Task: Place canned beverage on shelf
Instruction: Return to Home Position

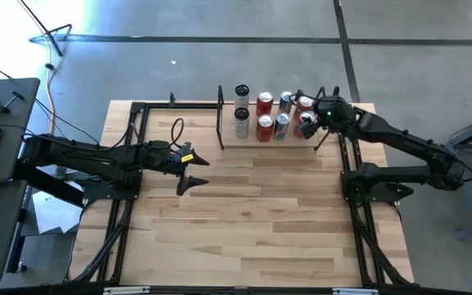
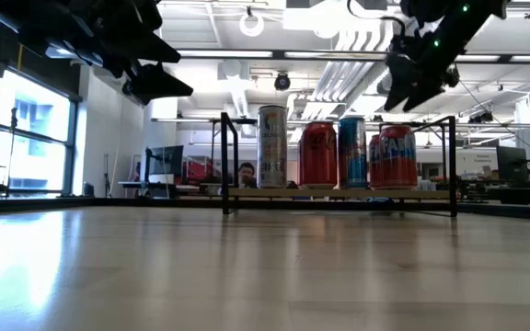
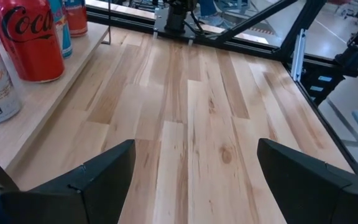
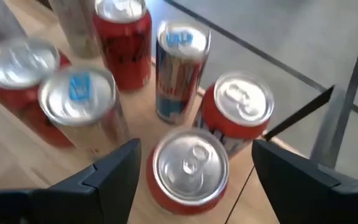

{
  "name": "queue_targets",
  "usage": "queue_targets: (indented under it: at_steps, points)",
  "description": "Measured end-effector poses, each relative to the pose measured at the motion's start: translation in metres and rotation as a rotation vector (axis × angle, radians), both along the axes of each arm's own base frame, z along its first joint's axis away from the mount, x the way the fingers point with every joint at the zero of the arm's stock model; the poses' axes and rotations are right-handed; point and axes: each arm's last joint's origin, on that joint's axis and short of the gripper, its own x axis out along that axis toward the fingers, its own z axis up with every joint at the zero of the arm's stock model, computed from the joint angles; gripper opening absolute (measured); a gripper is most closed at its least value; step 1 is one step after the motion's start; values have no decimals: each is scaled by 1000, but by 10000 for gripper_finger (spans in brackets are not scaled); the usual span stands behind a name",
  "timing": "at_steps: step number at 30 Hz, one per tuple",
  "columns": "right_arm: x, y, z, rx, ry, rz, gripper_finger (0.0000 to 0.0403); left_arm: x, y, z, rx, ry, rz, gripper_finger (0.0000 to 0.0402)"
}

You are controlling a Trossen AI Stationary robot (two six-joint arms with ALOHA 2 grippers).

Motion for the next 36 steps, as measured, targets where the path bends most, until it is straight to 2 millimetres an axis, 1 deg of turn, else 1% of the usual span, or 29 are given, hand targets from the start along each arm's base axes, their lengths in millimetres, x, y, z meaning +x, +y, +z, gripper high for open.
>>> queue_targets:
  at_steps: [2,4,6,8,10,12,15,16,17,19,21,22,23,27,30,32,36]
  points:
    - [0,0,7,-8,-15,-1,286,0,0,0,-4,0,9,325]
    - [1,1,12,-11,-26,9,271,0,1,0,8,1,39,323]
    - [3,5,16,-14,-35,60,244,0,2,0,46,1,79,316]
    - [7,13,18,-31,-32,132,208,0,3,0,98,2,136,301]
    - [13,23,20,-68,-41,198,162,1,1,-1,141,-8,164,278]
    - [20,34,17,-144,-66,271,113,1,-2,-7,169,-61,152,246]
    - [31,53,-2,-245,-99,421,35,-3,-4,-20,206,-145,142,186]
    - [34,59,-9,-278,-114,469,18,-5,-3,-25,217,-161,155,164]
    - [36,65,-15,-311,-130,507,10,-8,-2,-29,231,-171,172,140]
    - [38,74,-28,-356,-171,539,17,-13,1,-34,257,-189,191,90]
    - [36,82,-41,-368,-200,568,23,-17,3,-33,278,-191,187,37]
    - [34,86,-46,-369,-210,583,22,-18,3,-33,286,-187,178,19]
    - [32,89,-51,-366,-220,605,20,-20,4,-33,294,-175,168,10]
    - [24,99,-63,-353,-280,753,4,-26,5,-29,330,-170,154,21]
    - [15,103,-67,-351,-332,856,2,-29,7,-27,328,-177,122,12]
    - [7,103,-71,-357,-358,864,1,-33,9,-30,317,-204,99,3]
    - [-10,100,-85,-365,-416,829,0,-43,16,-41,299,-283,117,4]
